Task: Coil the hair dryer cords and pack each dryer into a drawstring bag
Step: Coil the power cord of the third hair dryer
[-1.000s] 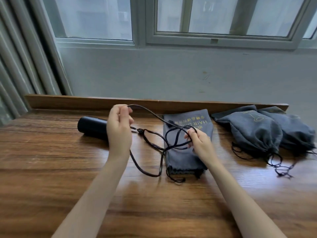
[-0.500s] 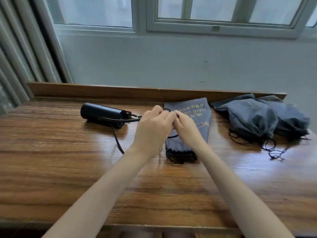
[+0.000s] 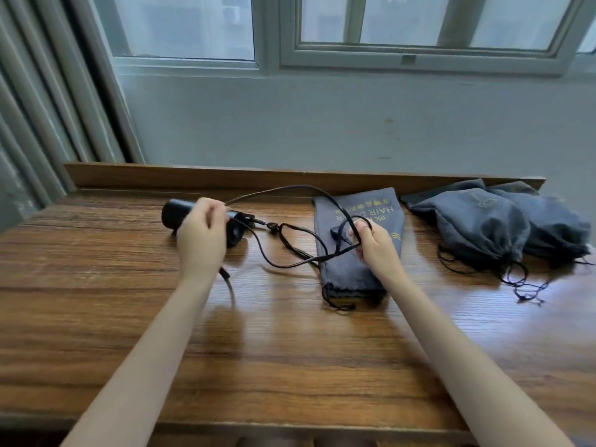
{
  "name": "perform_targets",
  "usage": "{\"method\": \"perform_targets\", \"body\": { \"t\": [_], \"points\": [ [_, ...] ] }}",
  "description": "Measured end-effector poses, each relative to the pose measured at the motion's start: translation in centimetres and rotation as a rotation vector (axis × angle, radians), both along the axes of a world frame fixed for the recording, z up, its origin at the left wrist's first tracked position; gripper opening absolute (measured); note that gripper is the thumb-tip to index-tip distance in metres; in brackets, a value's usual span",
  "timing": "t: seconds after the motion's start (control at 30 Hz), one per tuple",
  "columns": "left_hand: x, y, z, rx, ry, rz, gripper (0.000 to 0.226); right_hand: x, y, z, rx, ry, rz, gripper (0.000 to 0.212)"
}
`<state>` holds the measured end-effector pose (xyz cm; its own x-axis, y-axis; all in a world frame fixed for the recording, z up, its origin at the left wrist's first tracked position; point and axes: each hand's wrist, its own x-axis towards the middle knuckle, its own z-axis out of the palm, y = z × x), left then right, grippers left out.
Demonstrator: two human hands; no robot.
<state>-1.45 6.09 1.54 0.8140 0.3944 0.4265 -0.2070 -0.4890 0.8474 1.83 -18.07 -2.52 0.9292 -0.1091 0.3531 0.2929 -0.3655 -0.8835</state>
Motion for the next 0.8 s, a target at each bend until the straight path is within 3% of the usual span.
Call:
{"method": "perform_targets", "body": {
  "t": [0.07, 0.13, 0.2, 0.3, 0.47, 0.57, 0.7, 0.8],
  "points": [
    [-0.3, -1.6, -0.6, 0.457, -0.038, 0.058, 0.034, 0.0, 0.4, 0.1, -0.037, -0.03, 0.0, 0.034],
    [-1.1, -4.0, -0.5, 0.7, -0.205, -0.029, 0.048, 0.1, 0.7, 0.1, -0.102, -0.042, 0.003, 0.03],
    [-1.3, -6.5, -0.5, 0.902, -0.372, -0.244, 0.041, 0.0, 1.0, 0.2, -0.176, -0.032, 0.01, 0.028],
    [-1.0, -9.0, -0.8, 1.05, -0.387, -0.447, 0.023, -0.2, 1.1, 0.3, -0.208, -0.02, 0.07, 0.026],
    [-0.4, -9.6, -1.0, 1.131, -0.324, -0.262, 0.011, -0.3, 0.9, 0.0, -0.172, 0.033, 0.168, 0.024],
    [-0.6, -8.8, -1.0, 0.925, -0.398, -0.327, 0.007, -0.2, 0.6, -0.4, -0.17, 0.009, 0.127, 0.029],
    [-1.0, -6.4, 0.2, 0.358, -0.369, -0.316, 0.012, 0.1, -0.4, -0.1, 0.022, 0.02, 0.093, 0.033],
    [-1.1, -5.2, 0.0, -0.008, -0.29, -0.297, 0.008, 0.3, -0.1, 0.5, -0.015, 0.08, 0.143, 0.036]
  ]
}}
